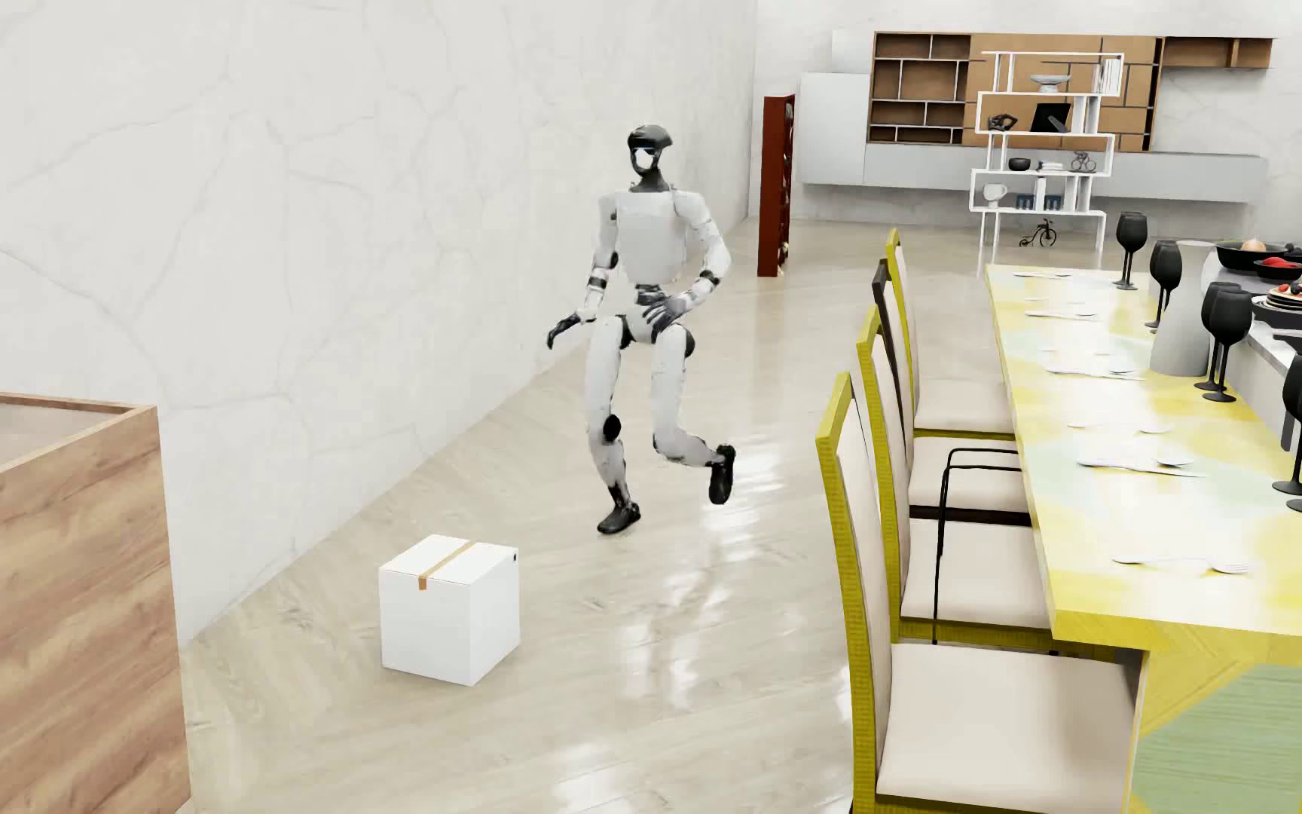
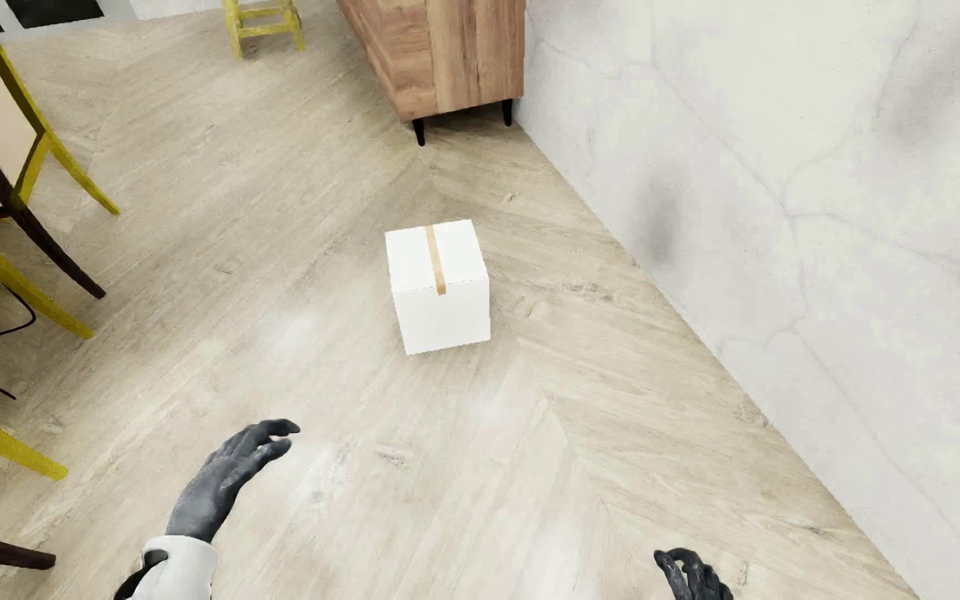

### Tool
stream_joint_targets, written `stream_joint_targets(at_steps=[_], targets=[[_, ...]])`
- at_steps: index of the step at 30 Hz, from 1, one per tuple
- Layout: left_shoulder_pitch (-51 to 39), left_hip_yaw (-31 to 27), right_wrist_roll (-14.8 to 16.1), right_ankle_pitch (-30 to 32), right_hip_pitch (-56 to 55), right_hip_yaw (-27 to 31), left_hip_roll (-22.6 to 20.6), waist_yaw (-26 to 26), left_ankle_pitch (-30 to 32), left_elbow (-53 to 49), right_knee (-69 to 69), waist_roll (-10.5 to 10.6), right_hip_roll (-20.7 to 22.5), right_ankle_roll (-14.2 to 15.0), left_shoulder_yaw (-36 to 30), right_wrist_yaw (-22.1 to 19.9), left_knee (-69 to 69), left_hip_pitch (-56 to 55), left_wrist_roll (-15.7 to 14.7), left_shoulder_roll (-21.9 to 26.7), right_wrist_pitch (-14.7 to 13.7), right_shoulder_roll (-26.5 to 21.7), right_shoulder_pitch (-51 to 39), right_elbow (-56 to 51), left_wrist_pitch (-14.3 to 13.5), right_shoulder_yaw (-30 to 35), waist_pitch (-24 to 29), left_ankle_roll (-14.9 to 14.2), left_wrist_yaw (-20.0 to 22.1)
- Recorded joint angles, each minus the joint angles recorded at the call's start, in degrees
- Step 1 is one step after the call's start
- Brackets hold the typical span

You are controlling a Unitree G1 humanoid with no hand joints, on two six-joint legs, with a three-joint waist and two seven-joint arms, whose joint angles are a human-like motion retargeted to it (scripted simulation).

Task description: Rest on the white box

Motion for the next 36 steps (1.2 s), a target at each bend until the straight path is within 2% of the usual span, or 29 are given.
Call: stream_joint_targets(at_steps=[1, 2, 3, 4, 5, 6, 7, 8, 10, 11, 12, 13, 14, 15, 16, 17, 18, 20, 21, 22, 23, 24, 26, 27, 28, 29, 31, 34, 36], targets=[[0.44, -1.14, 2.59, -0.99, 3.57, 3.46, -0.75, 0.95, -1.53, 0.86, -1.62, -0.05, 1.27, -0.81, -0.27, 4.53, 1.08, -5.89, -0.78, -0.61, 0.94, 0.12, -1.19, -7.16, 0.32, 0.34, 1.39, 0.63, -1.86], [1.64, -1.85, 1.96, -3.07, 6.92, 4.77, -1.48, 2.13, -2.38, 1.69, -2.85, -0.65, 1.90, -1.01, 0.80, 5.53, -1.80, -10.68, -2.57, -1.23, -0.70, -0.15, -1.59, -10.92, 0.65, 2.11, 1.54, 1.03, -1.35], [2.02, -3.23, -0.27, -5.11, 10.65, 6.67, -2.80, 2.80, -4.08, 1.94, -4.40, -1.01, 2.05, -1.12, 2.16, 11.99, -7.47, -13.99, -3.07, -1.67, -2.27, -1.09, -3.35, -14.38, 1.33, 1.58, 2.06, 1.87, 0.13], [2.57, -4.66, -3.51, -7.18, 13.16, 7.73, -3.99, 3.93, -4.08, 1.58, -4.55, -1.35, 0.49, 1.07, 3.30, 13.96, -15.79, -15.93, -2.21, -2.05, -2.81, -1.78, -3.88, -16.60, 0.23, 2.04, 2.53, 1.65, 1.93], [2.62, -6.68, -4.98, -7.86, 14.73, 9.92, -3.72, 4.75, -1.19, 0.75, -4.90, -1.18, -0.64, 2.50, 5.02, 17.64, -27.51, -16.52, -1.33, -2.83, -3.92, -2.59, -5.45, -19.15, 3.51, 3.57, 3.31, 1.10, 2.50], [3.20, -8.78, -5.88, -9.50, 13.48, 11.12, -3.07, 5.53, 3.12, -0.15, -0.72, -1.08, -2.81, 5.39, 6.50, 20.77, -39.27, -17.09, 1.08, -2.66, -4.45, -3.89, -6.32, -22.12, 3.44, 4.69, 3.48, 0.19, 2.38], [5.67, -11.16, -5.11, -10.71, 10.70, 12.65, -0.98, 3.77, 9.61, -2.49, 4.30, 1.38, -3.60, 8.17, 10.79, 16.13, -52.01, -16.78, 2.62, -3.41, -4.33, -4.80, -6.47, -22.82, 5.54, 11.00, 2.95, -0.14, 0.76], [7.89, -12.56, -5.91, -11.01, 10.36, 13.81, 2.10, 3.32, 16.33, -3.25, 6.93, 2.00, -4.86, 10.73, 12.70, 17.98, -60.62, -14.10, 3.79, -2.89, -6.14, -4.60, -6.31, -25.22, 6.18, 12.53, 4.36, 0.14, 1.35], [10.09, -13.81, -3.60, -11.00, 7.10, 19.83, 6.53, 3.35, 15.18, -2.67, 13.99, 3.36, -6.90, 14.13, 14.60, 8.48, -57.68, -11.38, 4.04, -1.38, -5.06, -4.78, -5.65, -28.24, 5.66, 14.09, 8.89, -10.19, 1.07], [10.35, -13.17, -4.48, -10.26, 6.32, 19.65, 5.00, 3.47, 9.21, -1.52, 15.47, 5.68, -10.37, 16.19, 11.73, 6.72, -52.81, -11.22, 5.99, -0.80, -4.35, -6.41, -3.45, -29.03, 4.59, 8.78, 9.34, -12.14, -3.09], [10.19, -6.51, -5.00, -9.09, 2.38, 18.77, 2.88, 1.10, 3.28, 1.80, 20.53, 6.04, -11.98, 13.08, 10.05, 5.38, -49.24, -10.94, 5.75, 0.81, -3.45, -6.54, -2.73, -28.55, 3.61, 6.63, 9.88, -6.64, -4.70], [6.74, -7.47, -3.56, -7.74, -2.93, 20.01, -0.12, 1.08, 0.87, 6.69, 27.37, 5.64, -11.68, 5.60, 4.37, 2.19, -42.70, -14.58, 6.39, 3.32, 0.83, -5.22, -3.74, -24.00, 3.32, 4.09, 10.74, -5.02, -8.66], [1.40, -9.57, -1.84, -10.50, -3.78, 20.82, -3.51, 1.60, -3.62, 13.07, 31.94, 4.84, -11.61, 1.84, -3.29, -4.09, -39.13, -14.91, 7.88, 4.89, 4.93, -4.12, -5.36, -20.98, 3.47, 1.99, 14.17, -4.92, -7.01], [-1.36, -8.64, 1.52, -11.94, -5.50, 18.95, -4.03, 1.00, -5.38, 16.65, 35.38, 4.32, -11.58, 3.36, -5.66, -6.96, -42.86, -11.64, 9.13, 6.04, 5.04, -2.61, -5.72, -19.92, 6.21, 1.60, 16.37, -2.09, -9.89], [-2.73, -6.09, 2.62, -10.65, -9.13, 17.05, -5.35, 1.47, -6.57, 19.83, 38.24, 4.13, -11.54, 8.28, -5.53, -5.74, -40.13, -13.04, 7.88, 5.25, 4.68, -3.04, -4.43, -19.49, 7.40, 2.24, 16.09, 0.14, -13.86], [-3.87, -4.36, 0.89, -11.05, -9.07, 14.90, -5.51, 2.05, -8.90, 20.98, 38.36, 3.21, -12.01, 8.90, -2.81, -3.24, -38.54, -13.51, 8.69, 4.15, 3.79, -4.51, -4.22, -19.28, 7.93, 3.06, 16.81, -0.20, -13.43], [-5.30, -3.75, 0.32, -10.16, -6.49, 10.50, -6.03, 2.47, -10.17, 21.56, 35.61, 2.59, -14.18, 8.59, -1.12, -0.18, -38.26, -13.60, 7.94, 3.07, 1.84, -6.85, -4.63, -20.93, 8.60, 3.29, 18.19, 0.55, -13.13], [-9.53, -0.38, -2.84, -8.64, -3.52, 0.92, -6.33, 5.25, -14.96, 25.48, 26.88, 2.56, -18.22, 5.29, 1.13, 2.73, -31.11, -18.70, 8.64, -1.33, 0.50, -14.57, -8.07, -23.11, 8.48, 5.59, 20.35, -0.17, -3.57], [-10.23, 2.33, -2.75, -11.23, -5.70, -1.05, -4.12, 5.75, -18.52, 27.07, 26.20, 1.82, -19.34, 0.59, 4.09, 1.05, -26.38, -20.86, 7.26, -3.77, 0.11, -18.51, -12.21, -23.29, 9.55, 12.94, 21.82, -1.27, -4.39], [-12.17, 3.71, -1.91, -14.82, -11.69, 1.73, -0.94, 5.79, -22.40, 28.19, 29.79, 1.40, -18.91, -1.34, 9.18, 0.82, -20.15, -24.60, 7.90, -5.80, -0.35, -21.23, -18.95, -23.40, 8.87, 21.25, 23.81, -2.60, -7.72], [-14.04, 4.78, -0.96, -18.98, -18.13, 5.12, 2.70, 5.13, -25.86, 28.74, 35.11, 1.71, -18.70, 0.28, 14.50, 1.52, -14.01, -27.50, 7.18, -7.92, -1.24, -23.55, -27.14, -23.30, 8.01, 30.11, 26.59, -4.04, -11.27], [-15.19, 4.64, -2.14, -21.62, -24.97, 8.27, 7.65, 5.03, -29.15, 28.80, 39.82, 2.27, -16.37, 0.09, 17.97, 1.53, -6.32, -32.11, 3.96, -10.85, -1.84, -23.68, -35.68, -22.83, 5.78, 36.59, 29.13, -5.78, -8.57], [-15.78, 2.29, -2.09, -22.90, -38.81, 11.95, 11.95, 2.54, -32.59, 22.91, 51.45, 3.88, -13.23, 1.25, 18.33, 3.50, 9.29, -43.38, -3.11, -13.11, 0.52, -22.93, -58.88, -25.42, 9.82, 45.76, 33.75, -6.31, 11.31], [-15.39, 0.06, -1.84, -23.20, -44.12, 14.20, 14.75, 1.23, -33.79, 19.69, 56.52, 4.01, -11.36, 3.21, 16.74, 3.89, 16.43, -47.40, -4.81, -12.18, 0.13, -21.26, -75.42, -25.58, 9.18, 49.58, 36.31, -7.77, 17.25], [-15.44, -1.78, -2.80, -23.09, -49.70, 16.66, 16.85, 0.64, -35.63, 17.20, 61.99, 4.38, -10.06, 5.82, 16.50, 3.54, 22.71, -50.64, -4.04, -11.19, 0.80, -20.85, -88.56, -25.34, 7.27, 52.23, 38.10, -8.96, 17.08], [-16.08, -2.24, -2.55, -23.20, -54.13, 16.98, 17.20, 0.43, -36.30, 14.18, 66.58, 4.44, -8.91, 4.83, 15.59, 4.13, 27.95, -53.63, -3.10, -9.04, 0.90, -21.25, -98.55, -26.19, 6.14, 51.76, 39.68, -8.09, 14.56], [-16.70, -5.00, -4.10, -23.69, -61.23, 18.33, 18.62, -0.41, -38.18, 7.61, 74.33, 4.98, -9.14, 8.36, 15.32, 4.32, 37.49, -58.31, -0.70, -4.47, 1.92, -22.03, -112.41, -28.28, 6.13, 51.33, 42.29, -8.33, 19.83], [-17.99, -6.75, -4.27, -22.82, -66.61, 19.85, 19.76, -1.10, -38.98, -1.05, 81.61, 5.17, -8.81, 12.39, 14.95, 3.82, 46.42, -61.14, -1.65, 0.84, 0.63, -23.85, -115.66, -33.02, 6.17, 51.42, 43.71, -5.69, 27.44], [-18.72, -8.01, -5.35, -21.71, -65.86, 20.21, 19.45, -1.02, -37.37, -5.48, 84.40, 4.68, -9.47, 12.91, 13.39, 4.41, 49.86, -60.72, 0.24, 3.03, -0.87, -25.14, -101.71, -37.54, 6.82, 47.85, 43.62, -5.02, 27.50]])
